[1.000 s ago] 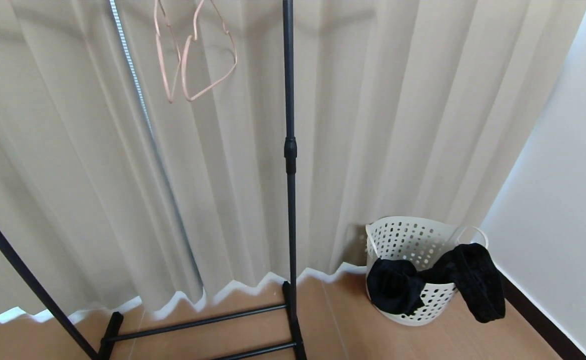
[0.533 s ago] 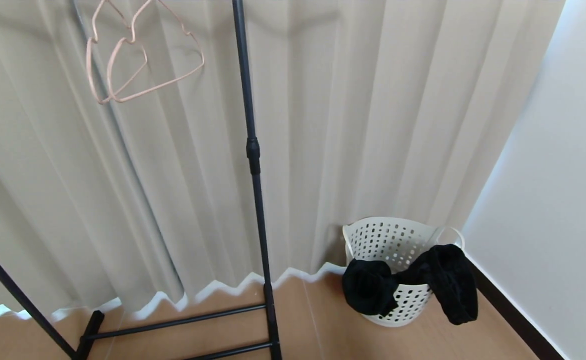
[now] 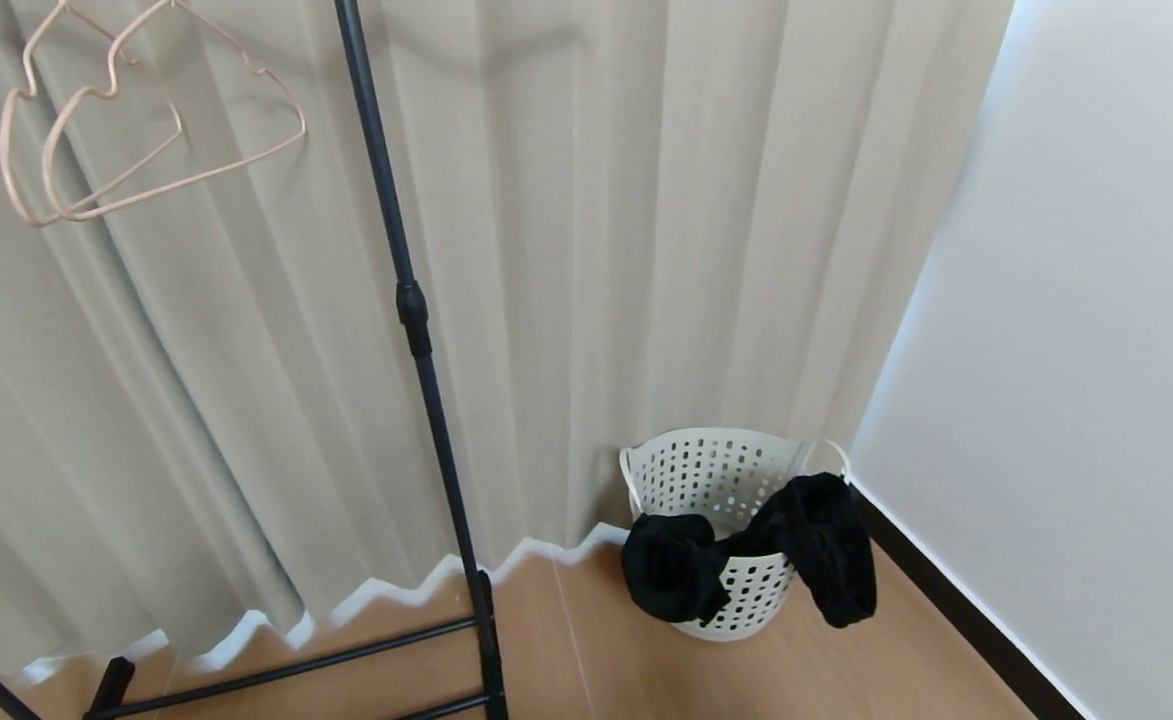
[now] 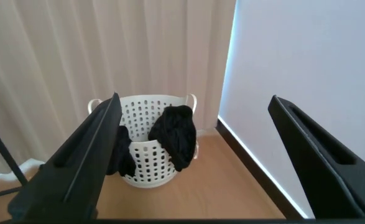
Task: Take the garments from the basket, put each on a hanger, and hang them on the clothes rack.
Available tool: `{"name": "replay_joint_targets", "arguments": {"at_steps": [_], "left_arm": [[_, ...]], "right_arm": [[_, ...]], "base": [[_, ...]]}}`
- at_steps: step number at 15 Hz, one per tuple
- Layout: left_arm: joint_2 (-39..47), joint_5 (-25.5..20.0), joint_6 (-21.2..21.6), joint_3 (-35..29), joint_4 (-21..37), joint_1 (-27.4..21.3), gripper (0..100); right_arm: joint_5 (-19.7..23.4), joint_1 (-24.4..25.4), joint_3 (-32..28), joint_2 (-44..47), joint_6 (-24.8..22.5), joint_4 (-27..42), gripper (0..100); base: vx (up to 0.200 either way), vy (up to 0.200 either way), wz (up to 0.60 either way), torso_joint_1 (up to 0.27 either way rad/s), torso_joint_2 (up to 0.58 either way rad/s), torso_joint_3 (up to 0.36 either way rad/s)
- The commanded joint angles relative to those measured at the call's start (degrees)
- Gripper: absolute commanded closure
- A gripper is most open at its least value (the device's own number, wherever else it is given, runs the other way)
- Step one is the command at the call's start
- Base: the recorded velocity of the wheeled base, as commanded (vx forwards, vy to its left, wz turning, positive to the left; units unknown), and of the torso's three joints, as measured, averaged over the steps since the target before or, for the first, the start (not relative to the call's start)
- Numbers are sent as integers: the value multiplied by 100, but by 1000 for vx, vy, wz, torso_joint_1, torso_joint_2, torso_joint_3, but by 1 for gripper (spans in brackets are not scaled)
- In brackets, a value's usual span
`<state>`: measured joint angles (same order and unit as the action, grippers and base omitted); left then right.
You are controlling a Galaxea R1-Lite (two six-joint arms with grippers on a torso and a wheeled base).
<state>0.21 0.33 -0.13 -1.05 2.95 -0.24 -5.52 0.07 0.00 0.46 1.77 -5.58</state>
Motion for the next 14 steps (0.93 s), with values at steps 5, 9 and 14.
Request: {"name": "replay_joint_targets", "arguments": {"at_steps": [5, 9, 14], "left_arm": [[-3, 2, -4, -1, 4, -2, 0], [-3, -7, 5, -1, 4, -2, 0], [-3, 2, -4, -1, 4, -2, 0]], "right_arm": [[-1, 1, 0, 6, -1, -4, 0], [-1, 1, 0, 6, -1, -4, 0], [-1, 1, 0, 6, -1, -4, 0]], "base": [[0, 0, -240, 1, 2, 0], [0, 0, 0, 0, 0, 0], [40, -80, 0, 1, 2, 0]]}}
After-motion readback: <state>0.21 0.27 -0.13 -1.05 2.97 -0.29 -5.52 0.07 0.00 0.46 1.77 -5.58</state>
